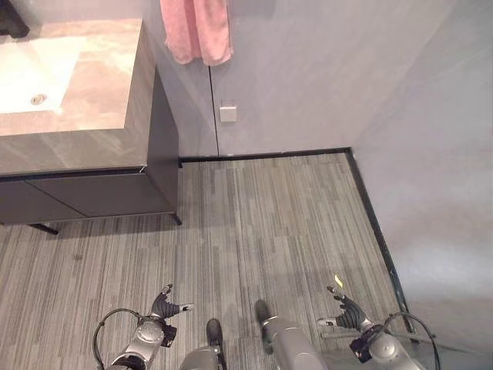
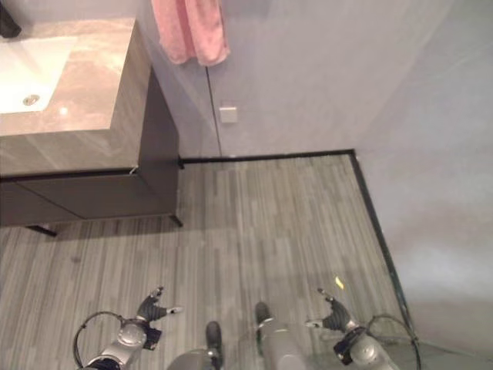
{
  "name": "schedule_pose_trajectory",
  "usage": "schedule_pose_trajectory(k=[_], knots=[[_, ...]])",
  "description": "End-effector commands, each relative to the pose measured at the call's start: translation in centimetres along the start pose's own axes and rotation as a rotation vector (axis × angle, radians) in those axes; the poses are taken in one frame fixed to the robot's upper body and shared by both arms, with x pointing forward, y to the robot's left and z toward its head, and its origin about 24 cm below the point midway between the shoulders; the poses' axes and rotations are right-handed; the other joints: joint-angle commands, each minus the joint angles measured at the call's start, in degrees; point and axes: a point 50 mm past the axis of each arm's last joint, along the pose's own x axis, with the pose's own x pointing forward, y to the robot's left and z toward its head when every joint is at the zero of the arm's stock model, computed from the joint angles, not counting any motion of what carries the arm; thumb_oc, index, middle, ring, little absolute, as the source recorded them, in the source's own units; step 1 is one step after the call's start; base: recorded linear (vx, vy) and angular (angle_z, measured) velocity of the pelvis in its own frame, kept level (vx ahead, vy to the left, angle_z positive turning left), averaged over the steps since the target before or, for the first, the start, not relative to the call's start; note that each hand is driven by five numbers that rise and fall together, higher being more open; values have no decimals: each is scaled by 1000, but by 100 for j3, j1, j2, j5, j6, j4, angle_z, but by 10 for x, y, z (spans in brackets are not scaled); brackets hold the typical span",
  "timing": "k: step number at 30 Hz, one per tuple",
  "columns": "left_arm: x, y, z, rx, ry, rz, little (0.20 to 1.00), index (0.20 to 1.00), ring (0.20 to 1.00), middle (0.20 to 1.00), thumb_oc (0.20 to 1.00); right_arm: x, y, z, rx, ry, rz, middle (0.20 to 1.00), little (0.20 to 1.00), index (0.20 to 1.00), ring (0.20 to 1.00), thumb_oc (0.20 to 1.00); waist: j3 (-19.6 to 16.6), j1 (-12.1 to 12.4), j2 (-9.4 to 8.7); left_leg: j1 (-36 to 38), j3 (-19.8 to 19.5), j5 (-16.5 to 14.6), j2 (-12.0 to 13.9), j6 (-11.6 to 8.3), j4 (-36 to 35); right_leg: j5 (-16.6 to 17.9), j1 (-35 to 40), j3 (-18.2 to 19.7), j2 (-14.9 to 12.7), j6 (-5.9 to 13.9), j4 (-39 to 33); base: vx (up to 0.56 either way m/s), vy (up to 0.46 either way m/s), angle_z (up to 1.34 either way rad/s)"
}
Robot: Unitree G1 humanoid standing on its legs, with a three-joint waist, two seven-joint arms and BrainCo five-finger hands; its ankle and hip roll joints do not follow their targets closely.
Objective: Put brush and paste in cup on sink, flatten towel.
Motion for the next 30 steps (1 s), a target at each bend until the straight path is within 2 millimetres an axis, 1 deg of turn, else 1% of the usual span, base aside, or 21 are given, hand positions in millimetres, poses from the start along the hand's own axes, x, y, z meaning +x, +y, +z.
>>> schedule_pose_trajectory(k=[1,2,3,4,5,6,8,9,11,12,13,14,15,16,17,18,19,21,22,27,30], knots=[[0,24,-2,-11,-23,80,1000,1000,1000,1000,1000,-1,-2,13,-16,-80,-10,1000,1000,1000,1000,1000,-276,-39,-369,-28,-364,-240,195,-390,477,766,522,-19,-73,136,-711,50,-226,-3],[-1,24,-2,-11,-23,80,1000,1000,1000,1000,1000,-1,-2,12,-15,-80,-10,1000,1000,1000,1000,1000,-274,-40,-368,-24,-366,-240,196,-391,477,766,528,-23,-72,136,-714,66,-289,1],[-1,28,-5,-18,-12,91,1000,1000,1000,1000,1000,-2,-4,16,-22,-100,-9,1000,1000,1000,1000,1000,-325,24,-423,21,-343,-252,260,-451,490,686,590,-229,-127,148,-779,31,-204,-1],[-2,27,-6,-22,-11,90,1000,1000,1000,1000,1000,-2,-4,18,-31,-105,-7,1000,1000,1000,1000,1000,-331,30,-441,33,-337,-232,304,-477,491,663,629,-276,-113,153,-788,30,-322,-7],[-1,28,-7,3,-6,82,1000,1000,1000,1000,1000,-2,-8,25,-57,-141,1,1000,1000,1000,1000,1000,-372,-24,-434,55,-383,-95,443,-536,382,546,686,-96,108,122,-764,7,-295,-20],[-1,29,-7,14,-8,76,1000,1000,1000,1000,1000,-5,-10,28,-65,-164,4,1000,1000,1000,1000,1000,-404,-23,-404,96,-412,-11,542,-592,282,446,732,-39,247,70,-747,18,-303,-18],[-2,32,-8,19,-6,73,1000,1000,1000,1000,1000,-11,-19,31,-74,-197,-12,1000,1000,1000,1000,1000,-460,-61,-353,135,-459,194,690,-691,100,346,818,-122,408,-32,-756,23,-274,-7],[-1,34,-6,26,-11,73,1000,1000,1000,1000,1000,-14,-21,29,-70,-198,-17,1000,1000,1000,1000,1000,-486,-103,-316,131,-438,348,809,-762,-2,288,854,-141,513,-92,-744,20,-269,4],[1,35,0,26,-26,68,1000,1000,1000,1000,1000,-17,-23,23,-81,-178,-27,1000,1000,1000,1000,1000,-534,-173,-256,112,-375,537,1014,-849,-114,197,929,-301,631,-185,-766,27,-242,71],[2,35,2,21,-29,70,1000,1000,1000,1000,1000,-18,-23,18,-83,-159,-34,1000,1000,1000,1000,1000,-546,-221,-238,94,-372,565,1036,-855,-101,191,986,-373,646,-213,-807,-19,-209,113],[5,30,11,-1,-47,70,1000,1000,1000,1000,1000,-19,-24,8,-77,-110,-56,1000,1000,1000,1000,1000,-534,-368,-252,24,97,449,892,-758,184,221,1035,-563,553,-247,-836,-38,-121,92],[5,29,12,-6,-53,67,1000,1000,1000,1000,1000,-19,-22,3,-70,-88,-56,1000,1000,1000,1000,1000,-533,-368,-261,-13,93,363,794,-725,280,238,1030,-541,549,-249,-837,-59,-98,91],[5,27,11,-8,-51,69,1000,1000,1000,1000,1000,-21,-20,-6,-30,-45,-61,1000,1000,1000,1000,1000,-557,-470,-248,-5,412,204,698,-652,358,254,1047,-617,520,-238,-830,-19,12,73],[4,23,10,-17,-54,64,1000,1000,1000,1000,1000,-22,-17,-11,-2,-23,-66,1000,1000,1000,1000,1000,-565,-451,-217,-36,375,225,666,-654,358,250,1015,-566,534,-231,-820,1,30,51],[3,22,9,-26,-52,63,1000,1000,1000,1000,1000,-21,-15,-13,47,-9,-66,1000,1000,1000,1000,1000,-565,-380,-221,-54,56,141,485,-595,376,280,984,-475,560,-222,-806,14,62,30],[3,20,10,-32,-56,63,1000,1000,1000,1000,1000,-20,-12,-15,77,4,-70,1000,1000,1000,1000,1000,-566,-372,-221,-76,-56,136,423,-578,337,316,984,-452,553,-226,-800,36,55,-2],[3,19,10,-43,-52,63,1000,1000,1000,1000,1000,-20,-8,-18,113,22,-74,1000,1000,1000,1000,1000,-584,-413,-221,-48,13,103,416,-553,302,329,1005,-470,518,-208,-808,50,69,-20],[2,18,7,-56,-42,64,1000,1000,1000,1000,1000,-20,-7,-19,142,27,-82,1000,1000,1000,1000,1000,-603,-401,-210,-27,22,72,381,-536,319,329,1020,-441,507,-189,-814,70,88,-23],[-2,15,-4,-90,-10,73,1000,1000,1000,1000,1000,-19,-3,-23,205,52,-95,1000,1000,1000,1000,1000,-667,-358,-185,46,-1,9,299,-471,290,336,1083,-345,455,-154,-859,94,141,-22],[-6,13,-14,-127,17,74,1000,1000,1000,1000,1000,-13,1,-18,179,42,-63,1000,1000,1000,1000,1000,-679,-267,-169,186,103,-128,208,-393,352,331,1161,-189,345,-100,-875,50,108,-26],[-6,14,-15,-116,16,73,1000,1000,1000,1000,1000,-12,5,-17,181,45,-48,1000,1000,1000,1000,1000,-689,-223,-164,242,118,-172,146,-364,349,335,1192,-169,283,-59,-878,25,103,-19]])
